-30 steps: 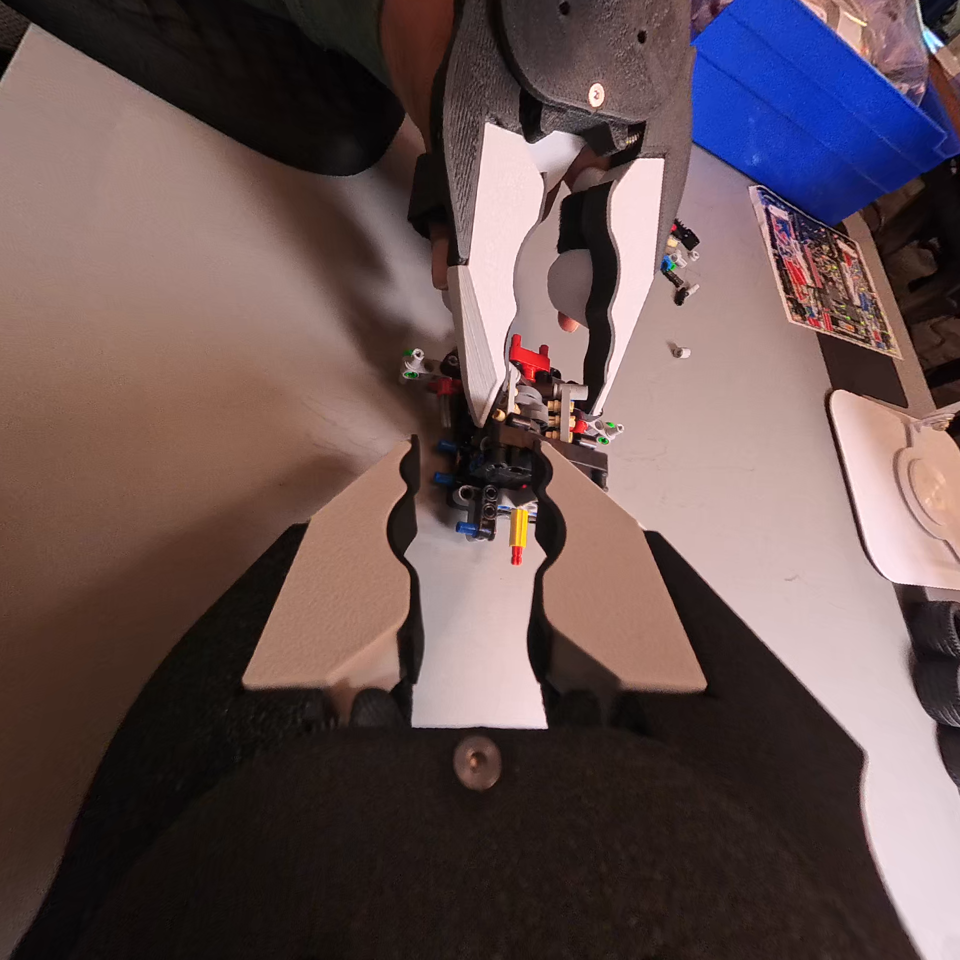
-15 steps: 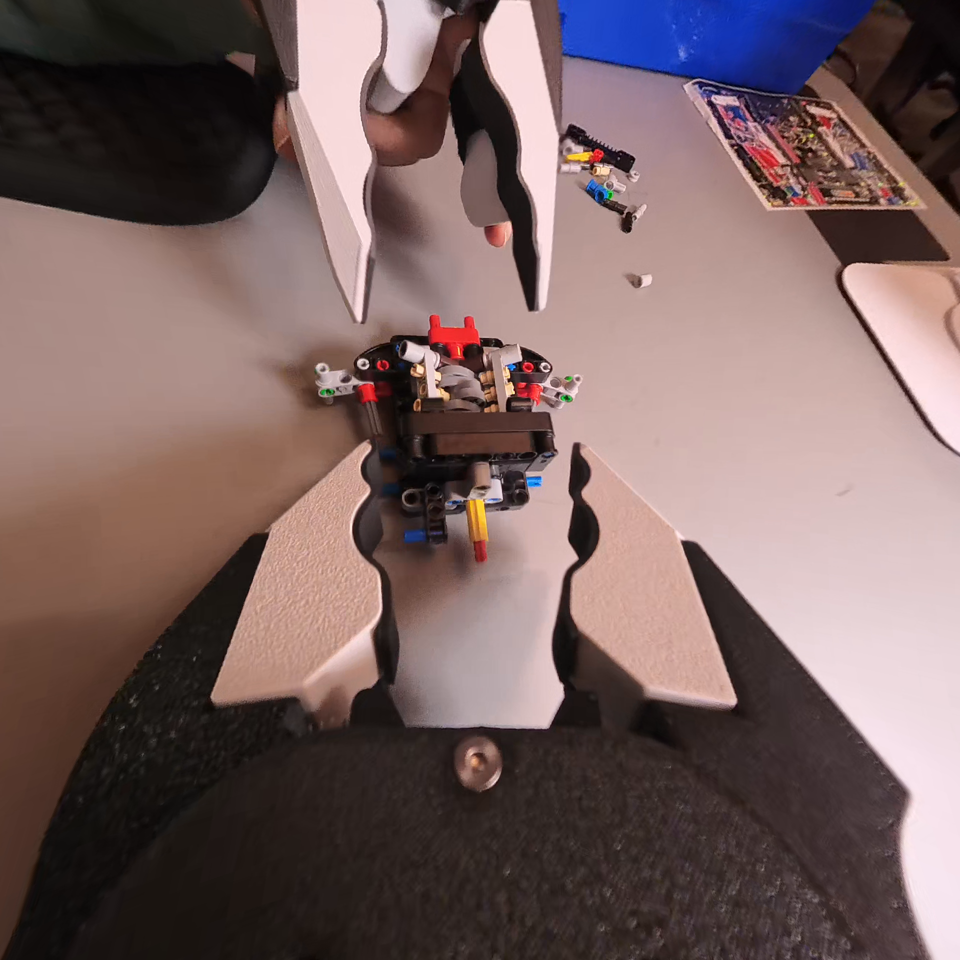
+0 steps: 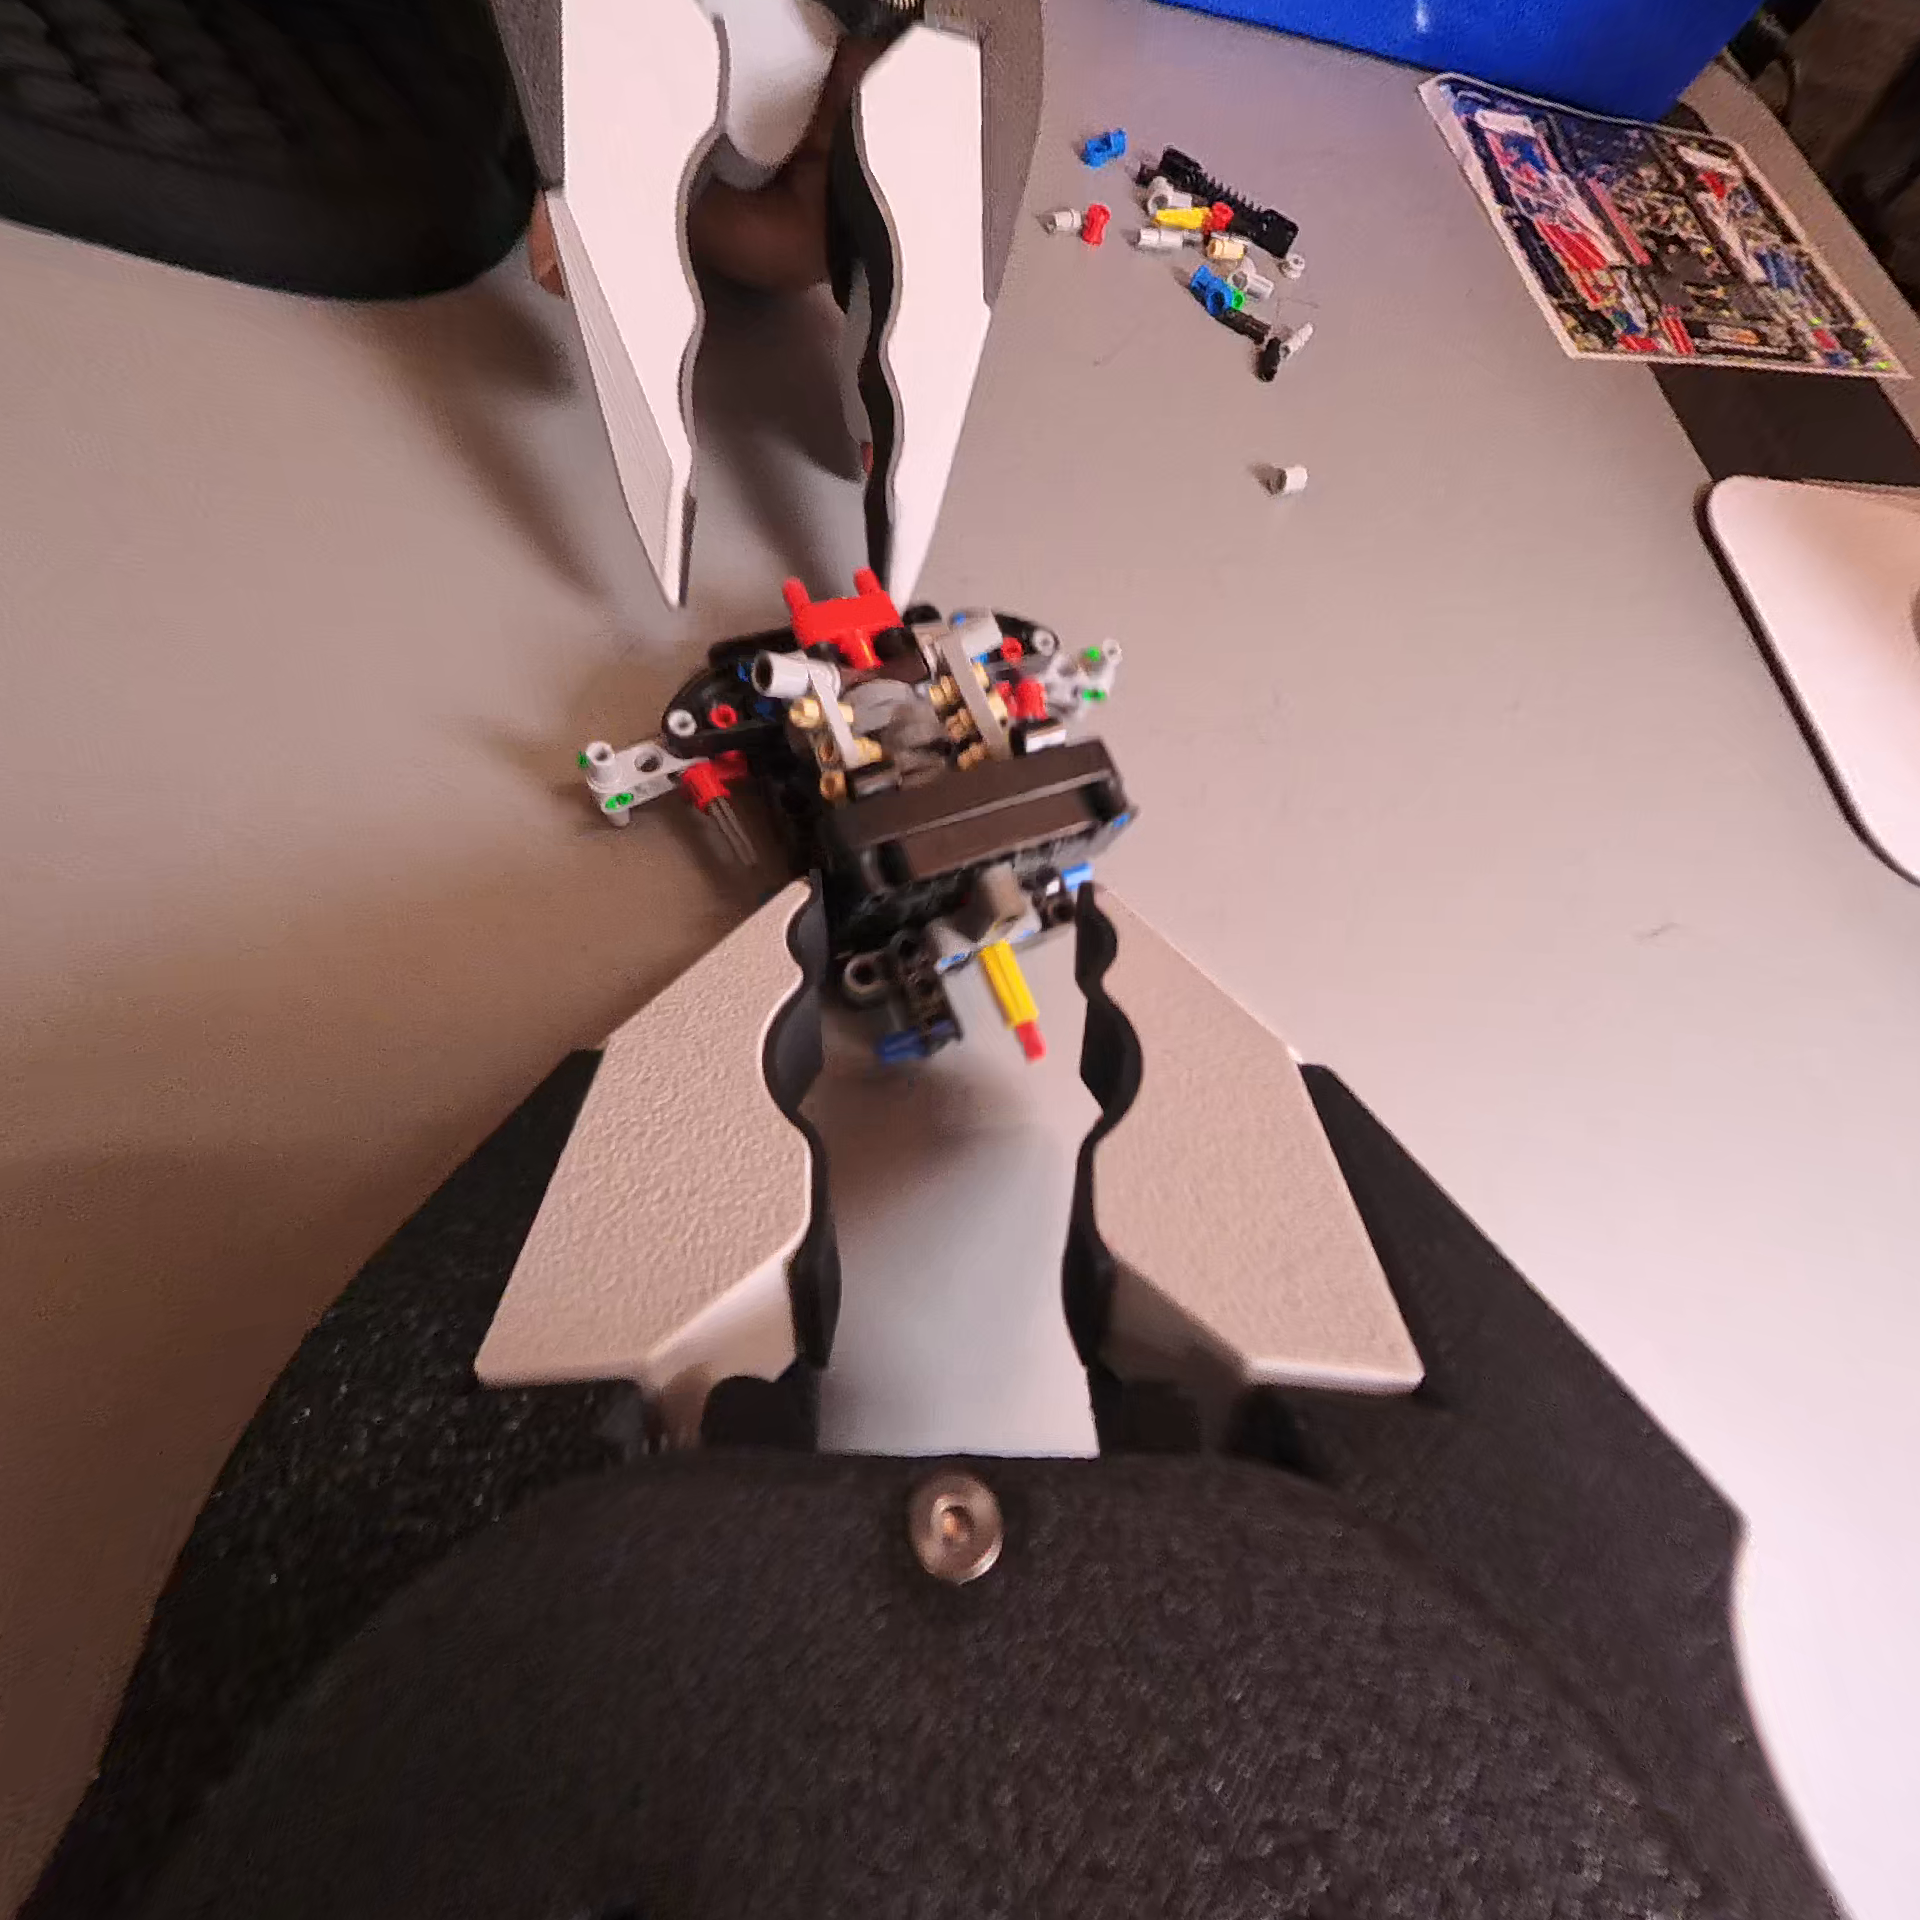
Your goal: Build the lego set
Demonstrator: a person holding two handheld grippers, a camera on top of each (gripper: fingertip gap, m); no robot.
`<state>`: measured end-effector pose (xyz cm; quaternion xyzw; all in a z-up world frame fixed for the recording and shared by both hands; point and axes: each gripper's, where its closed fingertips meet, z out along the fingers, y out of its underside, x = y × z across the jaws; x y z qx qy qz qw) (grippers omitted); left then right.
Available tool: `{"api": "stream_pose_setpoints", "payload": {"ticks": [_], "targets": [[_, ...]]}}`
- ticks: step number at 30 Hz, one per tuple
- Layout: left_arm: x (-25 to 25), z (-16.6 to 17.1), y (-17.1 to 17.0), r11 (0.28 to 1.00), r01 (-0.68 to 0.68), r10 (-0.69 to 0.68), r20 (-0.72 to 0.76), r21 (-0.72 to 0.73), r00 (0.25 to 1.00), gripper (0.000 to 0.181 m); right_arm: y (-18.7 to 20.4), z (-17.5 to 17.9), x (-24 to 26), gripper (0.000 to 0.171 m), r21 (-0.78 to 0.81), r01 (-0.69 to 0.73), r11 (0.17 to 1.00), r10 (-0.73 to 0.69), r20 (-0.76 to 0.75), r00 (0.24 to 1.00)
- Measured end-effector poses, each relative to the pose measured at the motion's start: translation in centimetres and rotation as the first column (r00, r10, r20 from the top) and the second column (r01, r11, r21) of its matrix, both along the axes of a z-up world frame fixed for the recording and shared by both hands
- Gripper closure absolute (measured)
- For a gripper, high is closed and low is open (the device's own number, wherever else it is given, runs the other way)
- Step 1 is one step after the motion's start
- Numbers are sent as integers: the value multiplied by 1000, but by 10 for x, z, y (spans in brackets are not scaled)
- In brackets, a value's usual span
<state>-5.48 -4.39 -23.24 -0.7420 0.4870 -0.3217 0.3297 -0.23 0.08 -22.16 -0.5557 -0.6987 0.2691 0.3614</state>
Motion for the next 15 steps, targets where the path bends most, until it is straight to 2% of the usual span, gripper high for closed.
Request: {"api": "stream_pose_setpoints", "payload": {"ticks": [4,15], "targets": [[-1,-1,8,998,-31,32,-15,48,999,141,5,-7,7,116,22,1,1000,-1,32,999],[7,-4,13,988,-61,74,-84,143,994,148,9,1,-1,134,7,55,998,-55,-24,998]]}}
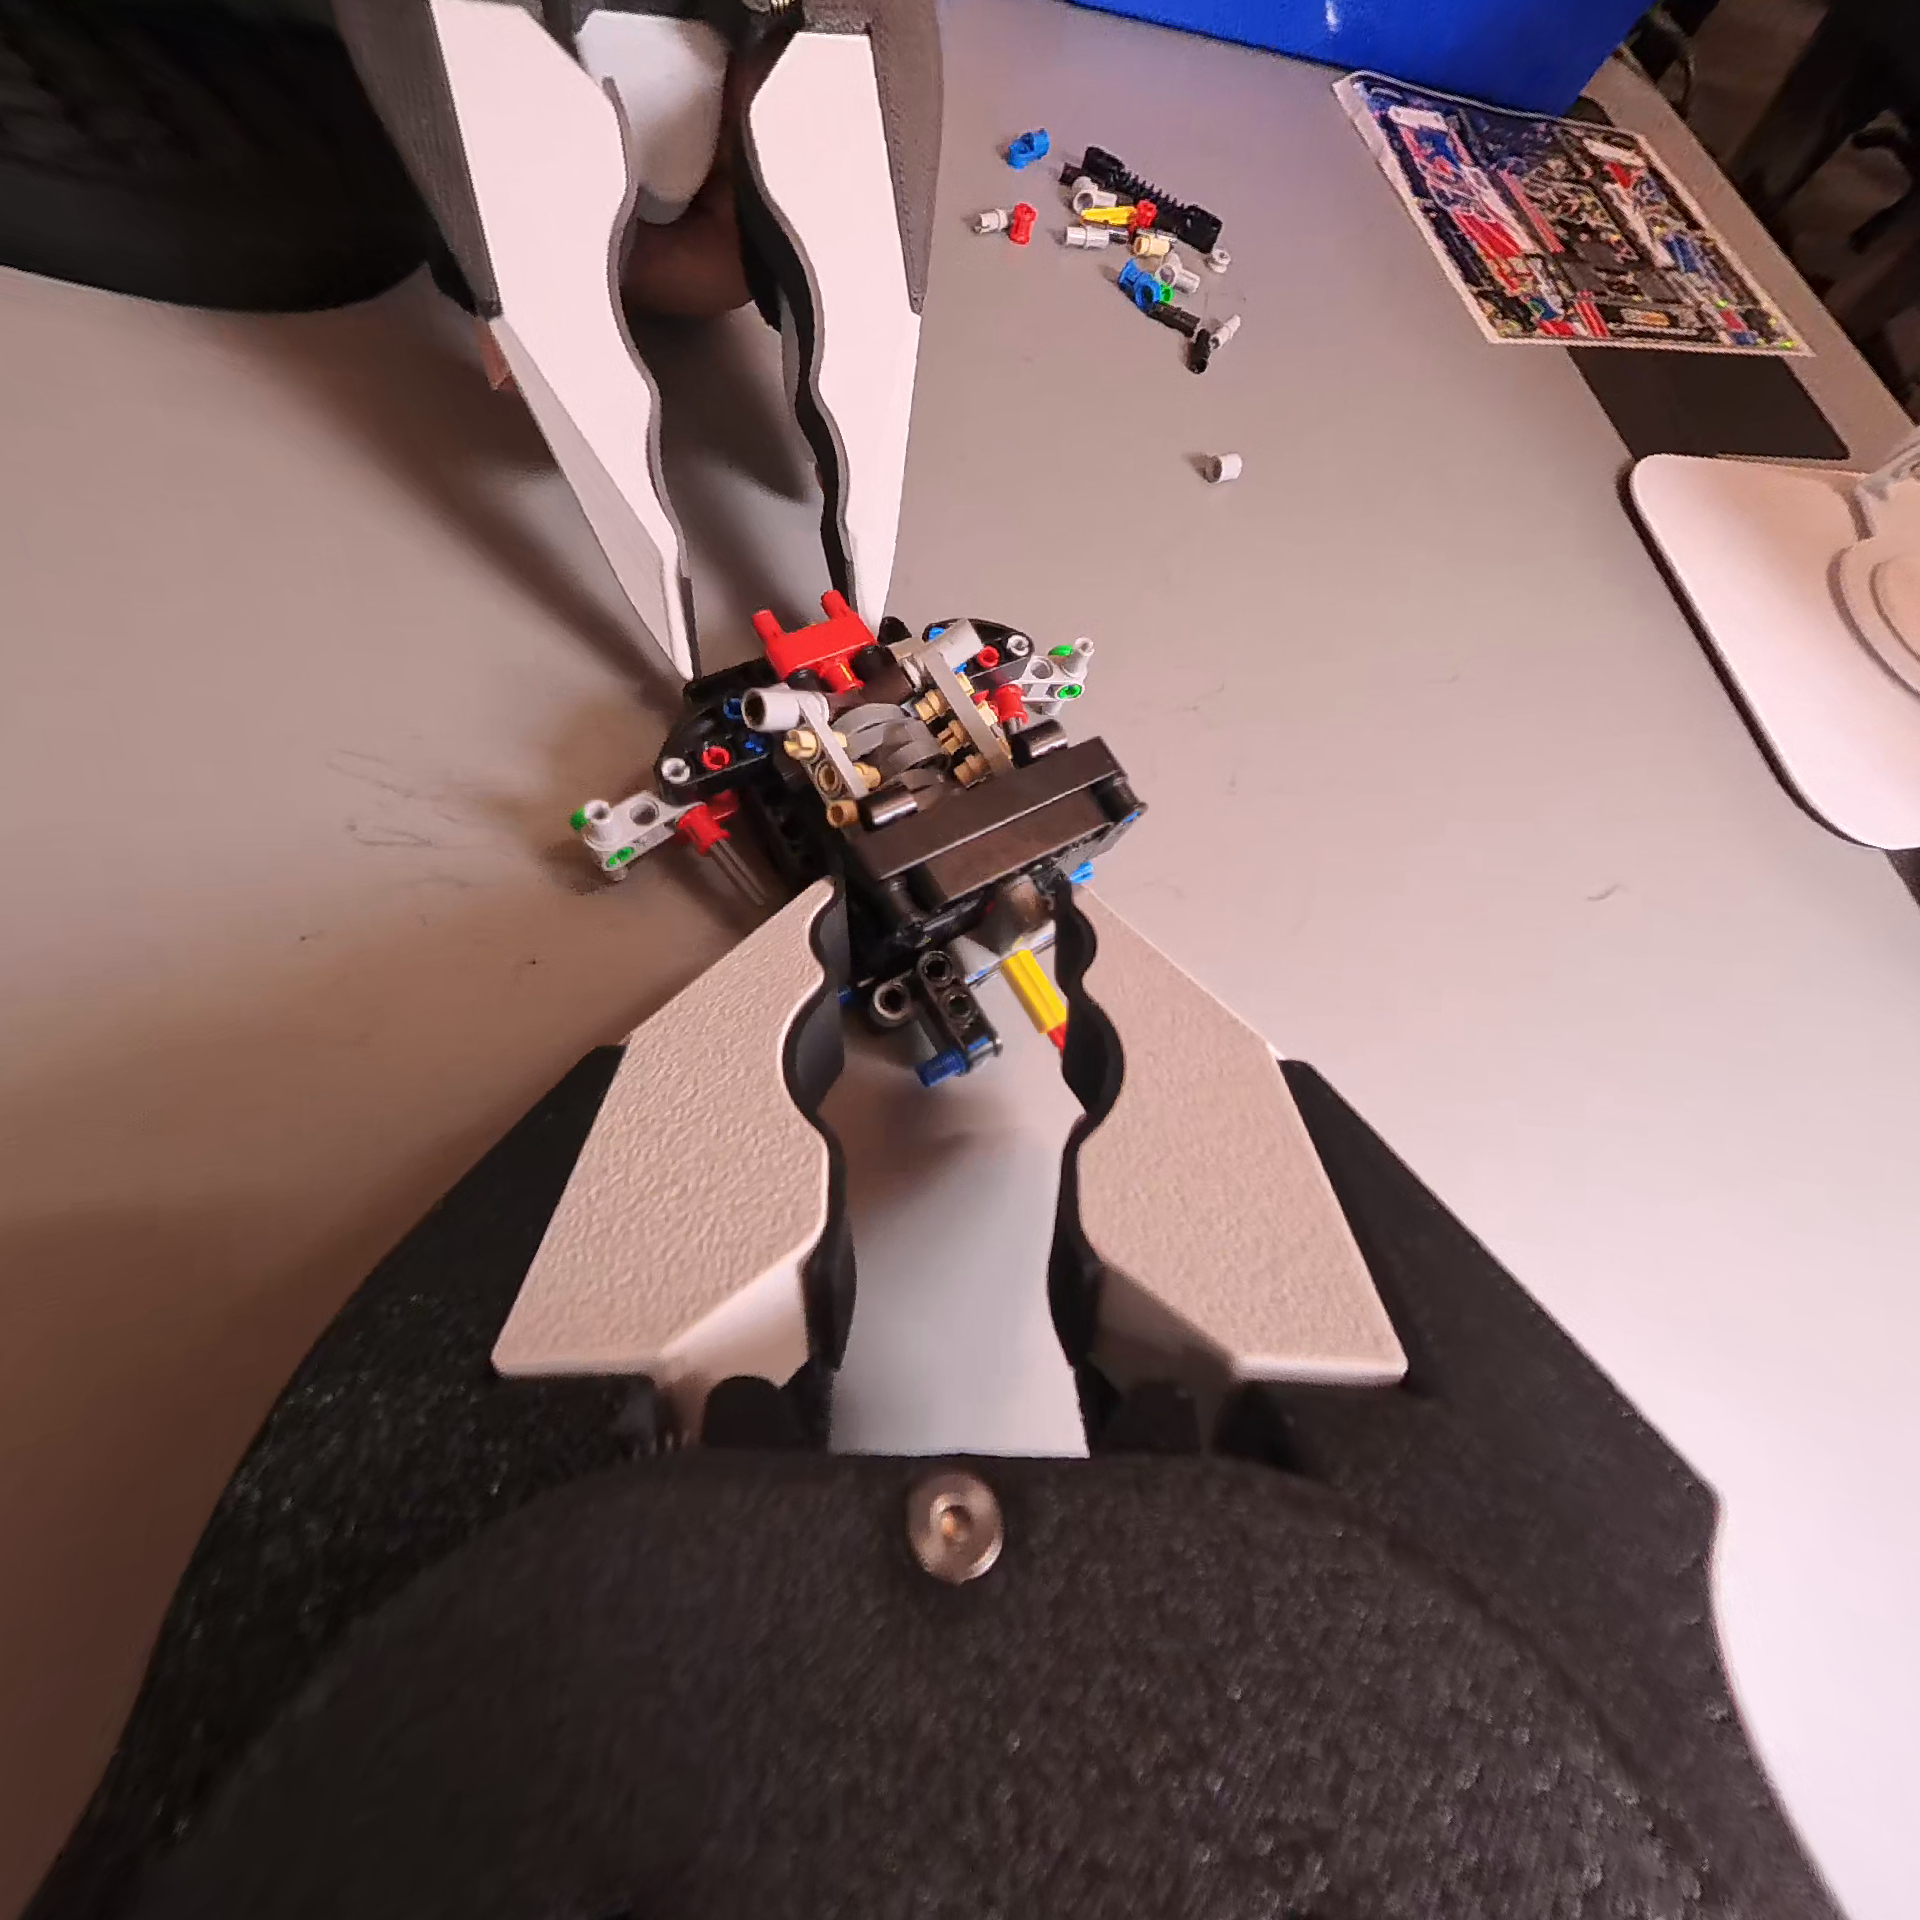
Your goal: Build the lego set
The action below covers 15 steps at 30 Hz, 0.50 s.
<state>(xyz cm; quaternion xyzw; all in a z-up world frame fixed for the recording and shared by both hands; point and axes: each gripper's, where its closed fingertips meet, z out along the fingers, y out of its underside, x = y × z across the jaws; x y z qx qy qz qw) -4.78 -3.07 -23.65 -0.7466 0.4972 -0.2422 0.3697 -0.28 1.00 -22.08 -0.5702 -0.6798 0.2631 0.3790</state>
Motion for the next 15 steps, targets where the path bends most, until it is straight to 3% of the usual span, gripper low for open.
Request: {"api": "stream_pose_setpoints", "payload": {"ticks": [15], "targets": [[-6,6,26,990,-108,107,18,96,994,145,37,1,2,135,25,181,983,-179,-53,982]]}}
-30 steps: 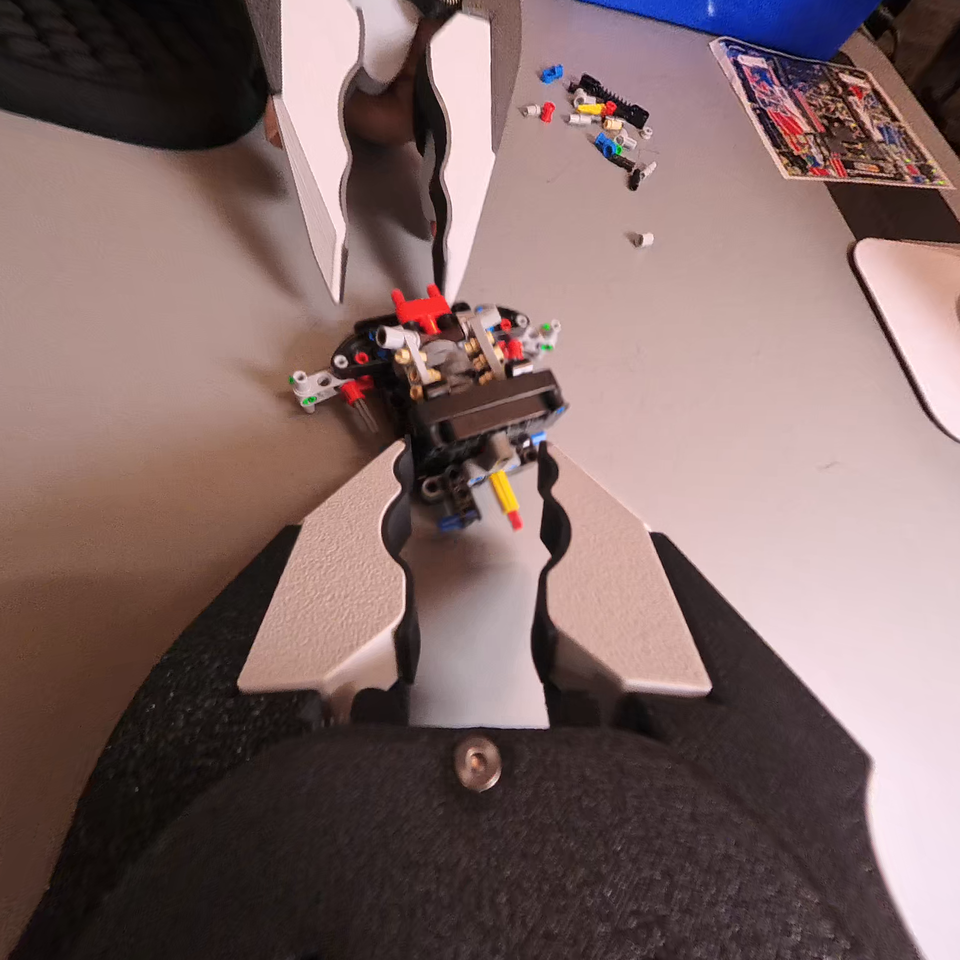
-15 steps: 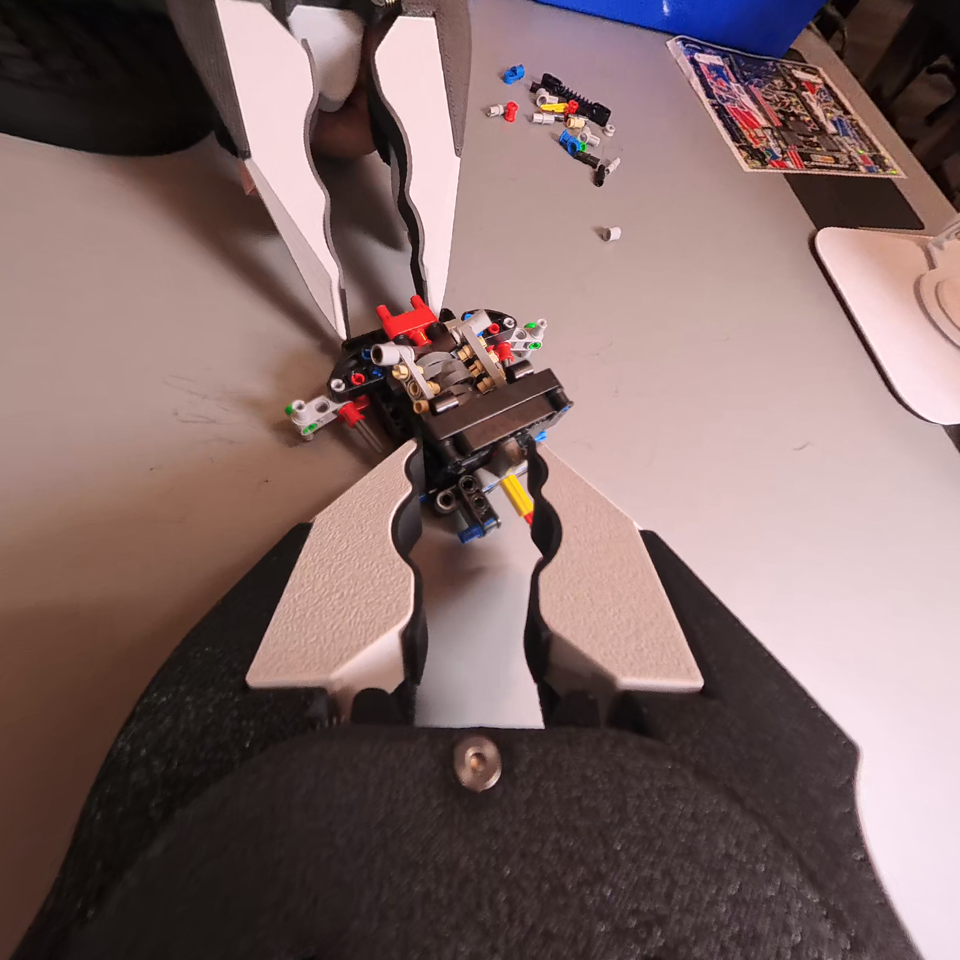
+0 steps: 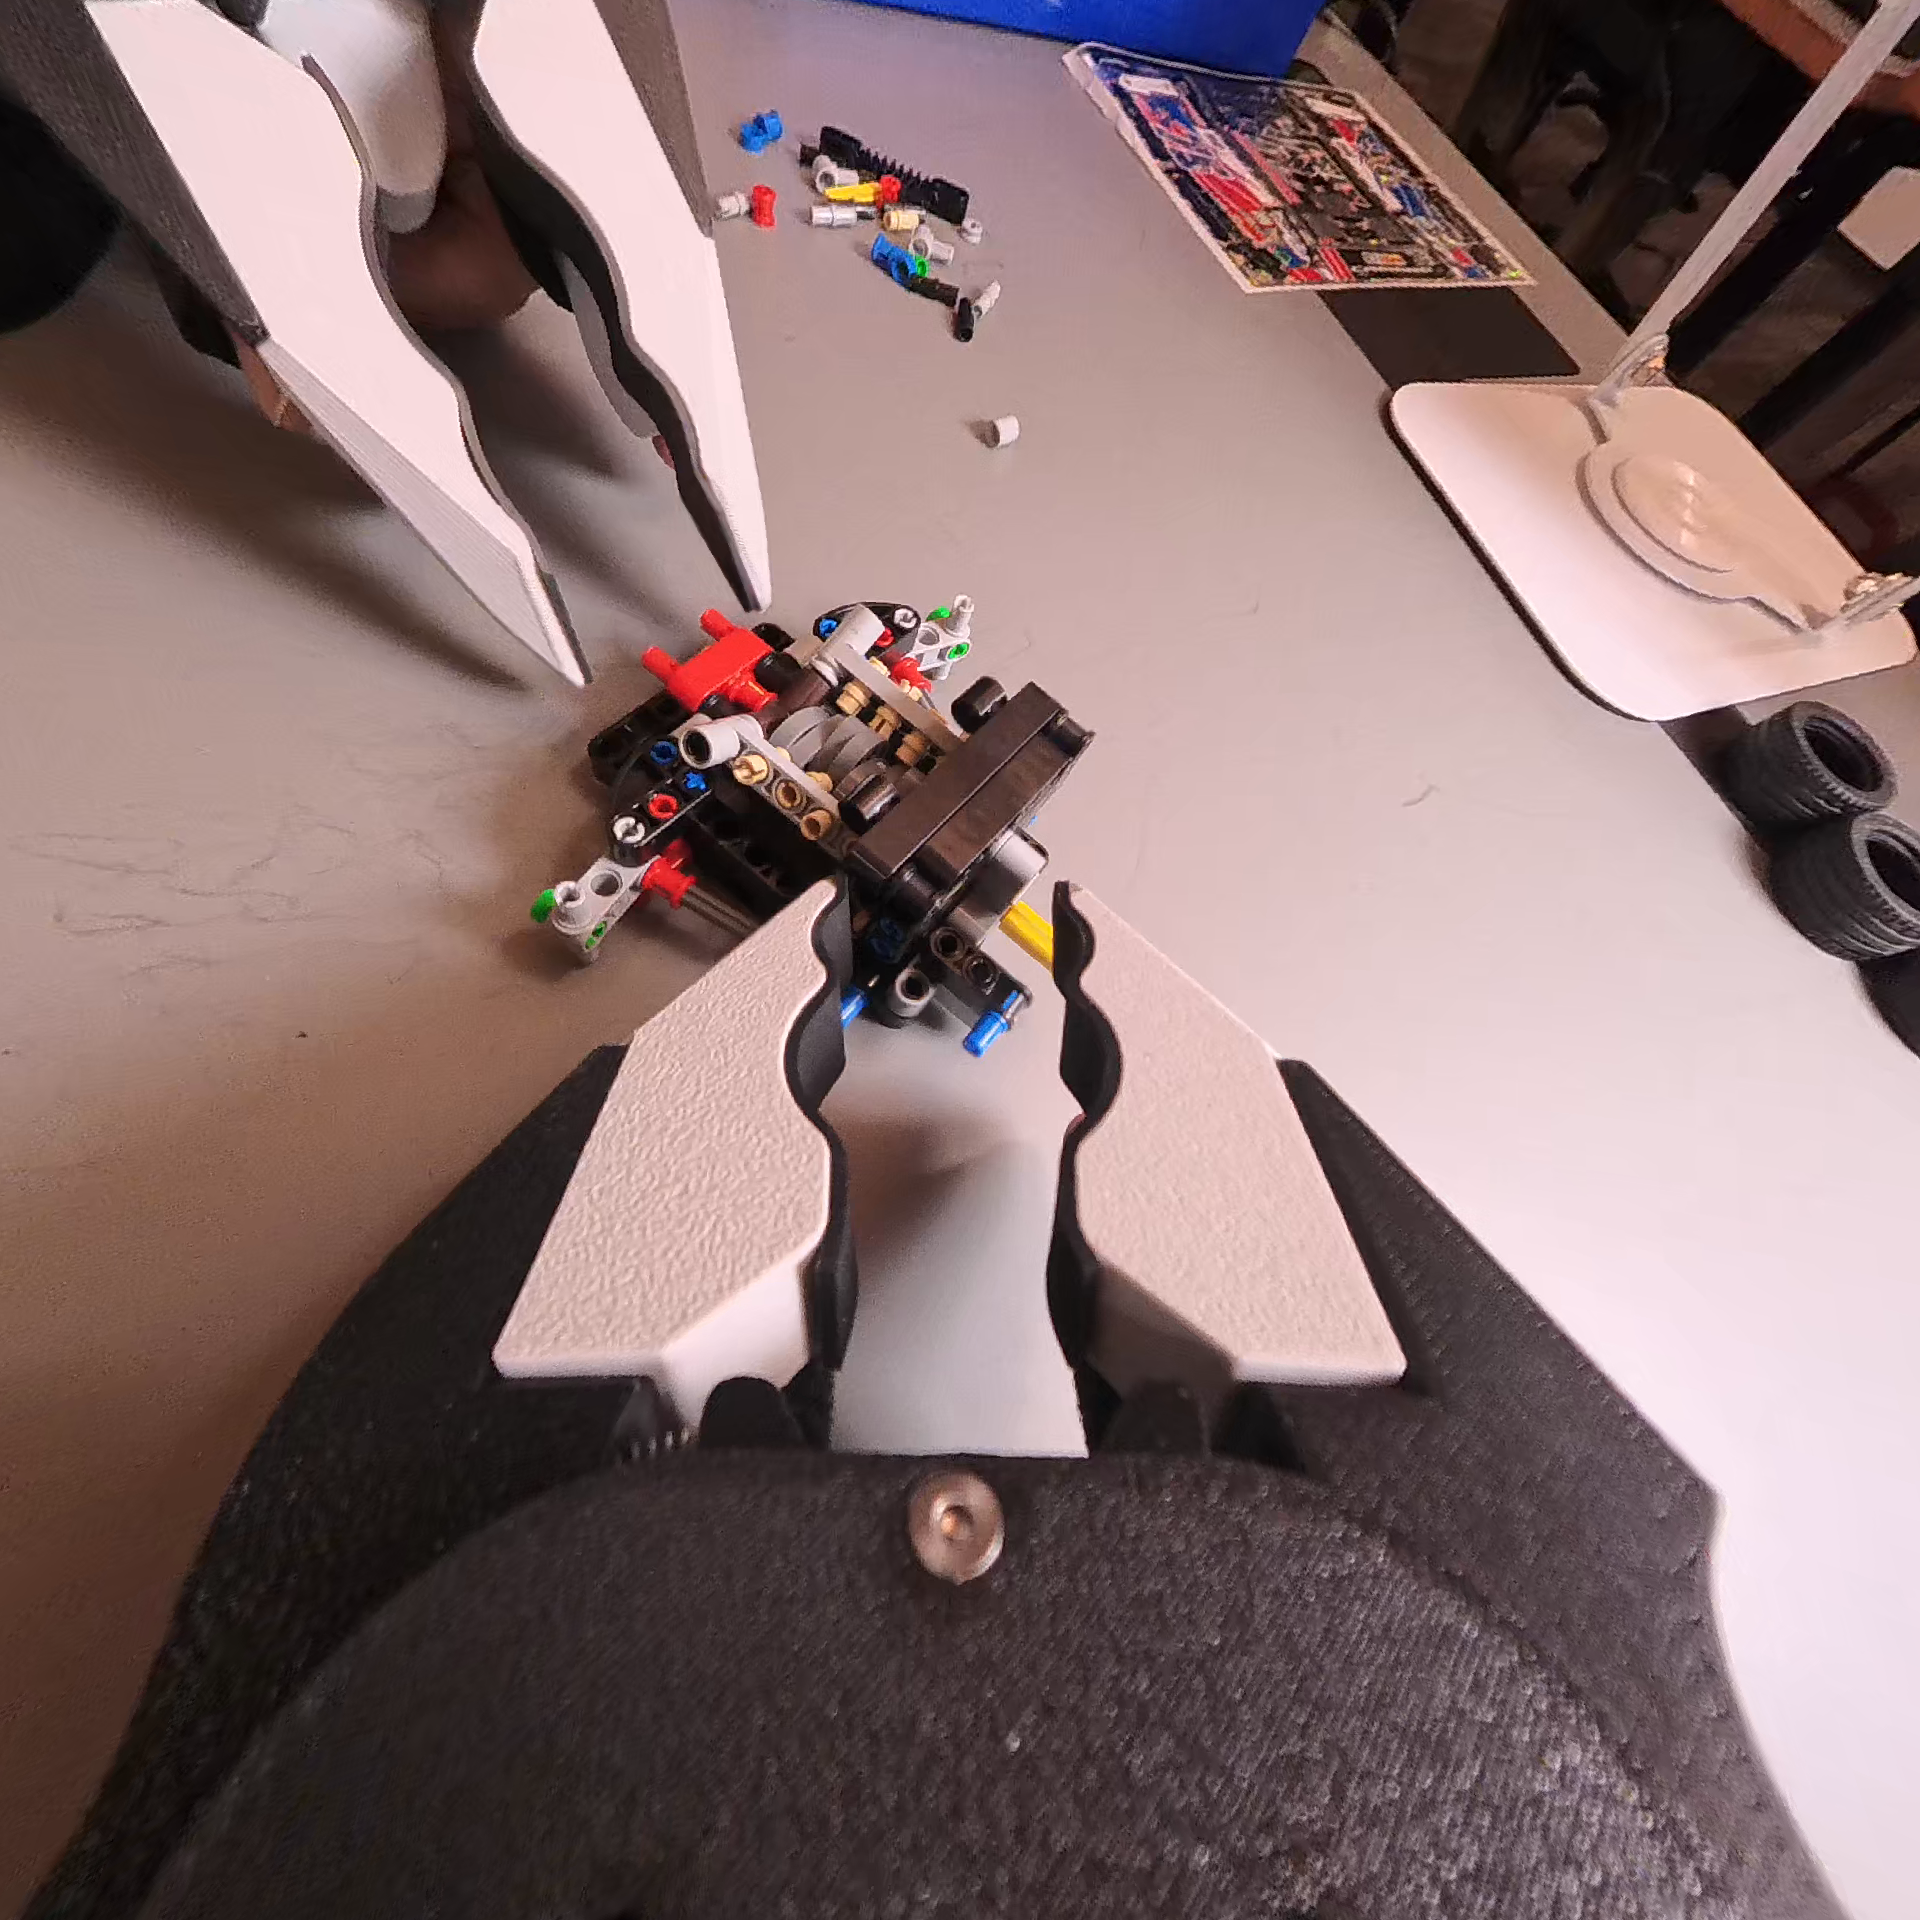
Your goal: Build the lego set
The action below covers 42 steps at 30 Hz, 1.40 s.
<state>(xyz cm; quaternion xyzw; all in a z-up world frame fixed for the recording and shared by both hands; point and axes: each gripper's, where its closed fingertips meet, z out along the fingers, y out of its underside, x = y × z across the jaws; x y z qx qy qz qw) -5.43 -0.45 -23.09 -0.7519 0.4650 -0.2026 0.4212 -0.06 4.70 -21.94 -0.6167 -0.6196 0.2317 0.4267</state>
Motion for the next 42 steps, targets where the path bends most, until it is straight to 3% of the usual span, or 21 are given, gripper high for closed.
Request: {"api": "stream_pose_setpoints", "payload": {"ticks": [12,15,22,30,42], "targets": [[-2,-6,4,999,-19,18,-29,-26,999,161,-4,-2,3,143,-10,-3,1000,3,25,1000],[-1,-4,3,1000,-7,7,-24,-9,1000,160,-7,-2,6,154,-3,-7,1000,7,48,999],[8,1,-9,997,69,-69,20,-21,997,138,-8,1,5,146,-35,-6,999,6,24,1000],[5,-7,1,999,27,-26,-63,19,998,158,-12,0,4,152,-33,-16,999,17,40,999],[-12,-1,13,998,-66,66,-26,24,997,151,-24,3,9,152,-64,-54,996,58,66,996]]}}
